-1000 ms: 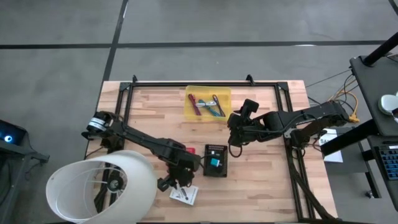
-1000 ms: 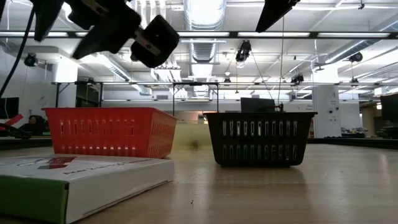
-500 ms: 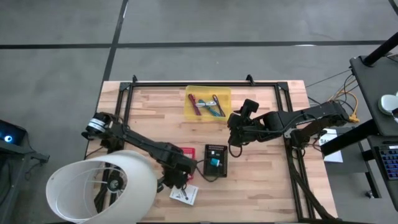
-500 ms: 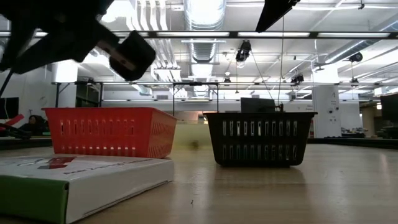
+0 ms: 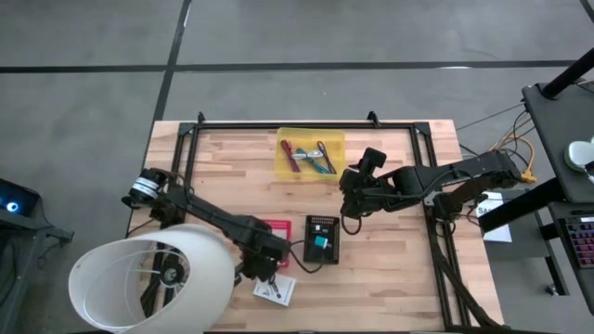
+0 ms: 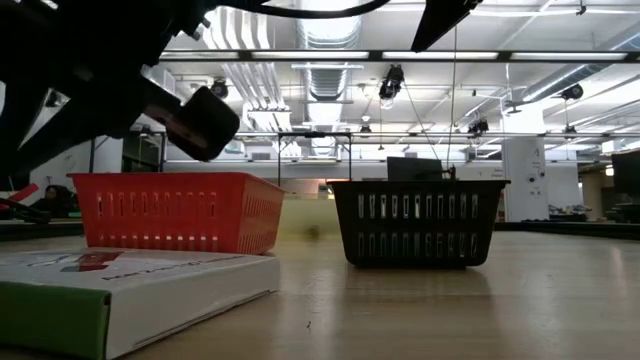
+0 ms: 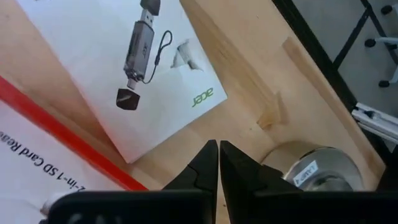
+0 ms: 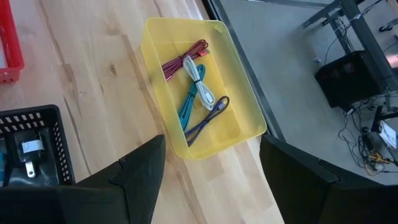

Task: Pick and place items into bin
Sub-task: Put the card reader box into the red bin

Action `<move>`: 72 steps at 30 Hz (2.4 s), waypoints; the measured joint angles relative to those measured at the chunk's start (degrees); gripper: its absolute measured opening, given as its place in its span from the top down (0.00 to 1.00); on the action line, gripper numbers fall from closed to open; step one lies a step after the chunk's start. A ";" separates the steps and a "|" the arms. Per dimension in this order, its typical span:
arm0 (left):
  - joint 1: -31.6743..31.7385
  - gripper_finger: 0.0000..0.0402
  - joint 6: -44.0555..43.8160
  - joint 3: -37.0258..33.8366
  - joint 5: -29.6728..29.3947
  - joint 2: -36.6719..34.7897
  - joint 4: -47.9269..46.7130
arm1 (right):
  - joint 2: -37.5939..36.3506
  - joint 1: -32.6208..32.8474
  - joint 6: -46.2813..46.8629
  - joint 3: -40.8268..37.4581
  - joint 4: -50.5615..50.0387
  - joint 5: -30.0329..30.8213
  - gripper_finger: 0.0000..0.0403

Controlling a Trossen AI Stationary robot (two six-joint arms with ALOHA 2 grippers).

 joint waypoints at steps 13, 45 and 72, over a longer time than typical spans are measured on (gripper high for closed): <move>-1.44 1.00 4.32 -4.30 -6.44 0.00 4.60 | 0.00 -0.04 -0.31 0.00 0.00 0.28 0.39; -5.72 1.00 4.27 -5.66 -8.91 1.48 10.22 | 0.00 -0.28 -1.55 0.00 -0.04 0.33 0.39; -5.72 1.00 4.31 -2.24 -8.95 2.91 13.34 | 0.00 -0.31 -1.99 0.00 -0.12 0.33 0.39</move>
